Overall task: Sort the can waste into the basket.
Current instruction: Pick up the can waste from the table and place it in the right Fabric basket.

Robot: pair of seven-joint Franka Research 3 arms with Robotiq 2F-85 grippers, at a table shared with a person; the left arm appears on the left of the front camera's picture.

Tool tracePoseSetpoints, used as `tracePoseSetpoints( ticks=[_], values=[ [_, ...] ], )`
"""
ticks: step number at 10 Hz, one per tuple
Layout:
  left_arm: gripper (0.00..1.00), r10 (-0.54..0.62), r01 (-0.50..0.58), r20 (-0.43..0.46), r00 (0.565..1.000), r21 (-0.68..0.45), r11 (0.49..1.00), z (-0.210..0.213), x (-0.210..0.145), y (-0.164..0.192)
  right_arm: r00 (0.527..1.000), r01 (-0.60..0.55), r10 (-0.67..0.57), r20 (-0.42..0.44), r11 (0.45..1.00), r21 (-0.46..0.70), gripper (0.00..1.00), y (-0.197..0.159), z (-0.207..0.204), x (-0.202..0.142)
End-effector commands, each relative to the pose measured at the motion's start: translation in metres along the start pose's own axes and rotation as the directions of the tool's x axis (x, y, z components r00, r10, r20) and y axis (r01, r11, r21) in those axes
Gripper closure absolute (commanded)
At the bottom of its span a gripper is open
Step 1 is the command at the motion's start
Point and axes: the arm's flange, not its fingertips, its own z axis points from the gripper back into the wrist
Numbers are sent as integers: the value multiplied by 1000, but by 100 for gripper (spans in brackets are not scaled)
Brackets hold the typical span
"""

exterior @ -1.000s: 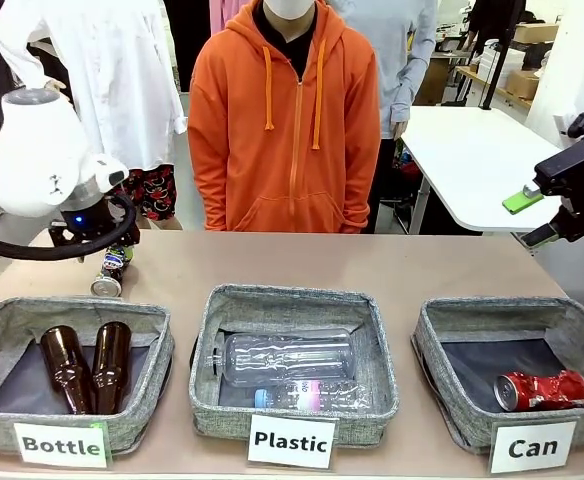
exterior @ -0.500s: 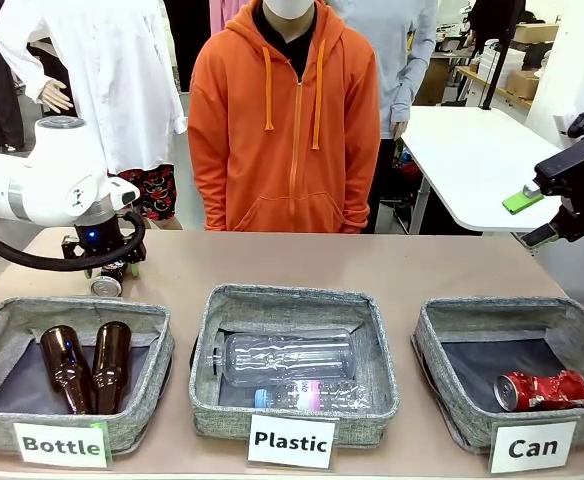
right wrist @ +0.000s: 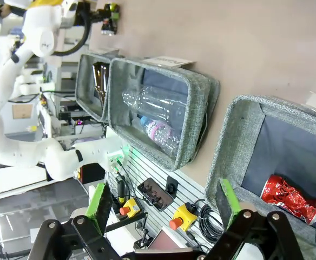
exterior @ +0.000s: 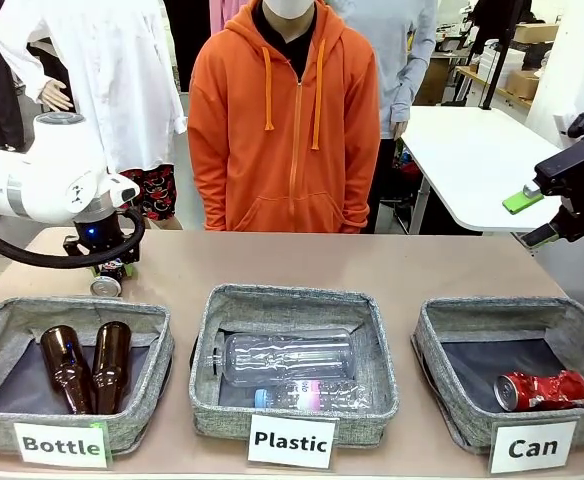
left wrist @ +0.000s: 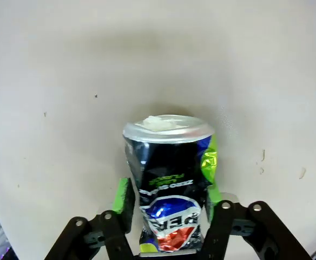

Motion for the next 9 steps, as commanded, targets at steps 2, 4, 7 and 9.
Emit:
tracePoseSetpoints(
  ticks=[2, 4, 7, 9],
  values=[
    [85, -54, 53, 26, 998, 31, 998, 9, -6, 5, 1000, -21, 21, -7, 1000, -5, 0, -1, 4, 0],
    [100, -63, 60, 90, 994, 34, 998, 26, -15, 10, 1000, -21, 21, -7, 1000, -5, 0, -1, 4, 0],
    [100, -157, 163, 212, 964, -11, 986, 107, -50, 22, 1000, -21, 21, -7, 1000, -5, 0, -1, 4, 0],
    [100, -659, 668, 110, 744, -119, 734, 172, -122, 30, 1000, -21, 21, -7, 1000, -5, 0, -1, 4, 0]
  ],
)
